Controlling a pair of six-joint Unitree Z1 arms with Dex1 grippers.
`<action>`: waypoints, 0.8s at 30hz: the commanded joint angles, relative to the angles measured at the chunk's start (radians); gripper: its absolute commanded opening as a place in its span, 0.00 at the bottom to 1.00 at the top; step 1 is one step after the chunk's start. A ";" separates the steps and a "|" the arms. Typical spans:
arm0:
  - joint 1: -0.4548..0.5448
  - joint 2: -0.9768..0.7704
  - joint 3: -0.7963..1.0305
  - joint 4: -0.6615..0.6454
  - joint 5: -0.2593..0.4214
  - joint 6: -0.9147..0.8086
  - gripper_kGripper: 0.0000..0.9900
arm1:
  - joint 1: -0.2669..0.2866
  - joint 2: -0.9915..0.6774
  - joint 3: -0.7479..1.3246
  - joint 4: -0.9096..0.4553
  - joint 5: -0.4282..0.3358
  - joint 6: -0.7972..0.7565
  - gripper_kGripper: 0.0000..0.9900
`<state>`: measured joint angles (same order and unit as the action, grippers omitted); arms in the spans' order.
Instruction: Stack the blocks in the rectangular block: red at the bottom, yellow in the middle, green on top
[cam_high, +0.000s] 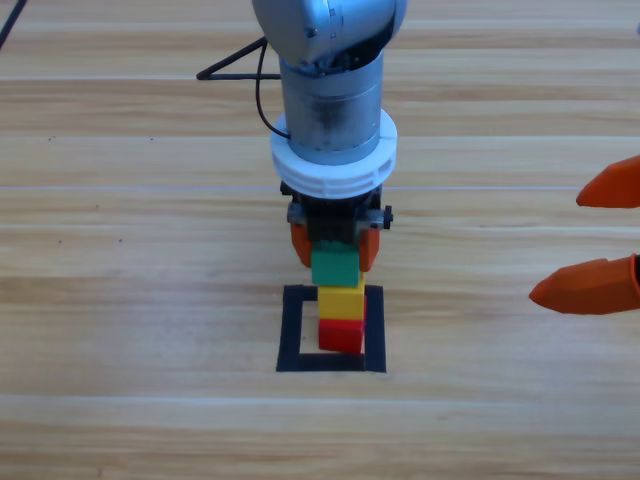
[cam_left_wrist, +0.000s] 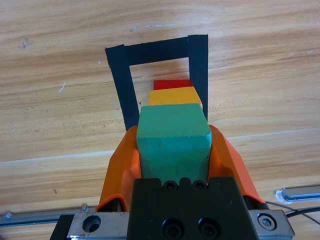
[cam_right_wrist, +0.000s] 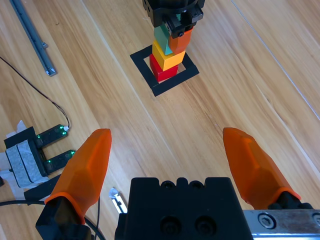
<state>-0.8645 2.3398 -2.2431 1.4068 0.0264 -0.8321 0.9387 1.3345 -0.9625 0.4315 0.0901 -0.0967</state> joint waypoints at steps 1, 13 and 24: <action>-0.034 0.047 -0.012 0.009 0.010 -0.001 0.04 | -0.028 0.051 0.002 0.021 0.022 -0.008 1.00; -0.036 0.066 -0.018 0.009 0.017 0.001 0.05 | -0.028 0.051 -0.002 0.030 0.037 -0.008 1.00; -0.034 0.066 -0.020 0.008 0.027 -0.004 0.99 | -0.028 0.066 -0.013 0.038 0.040 -0.008 1.00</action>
<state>-0.8818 2.3614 -2.2729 1.4070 0.0375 -0.8322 0.9388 1.3497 -0.9654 0.4471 0.1220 -0.0967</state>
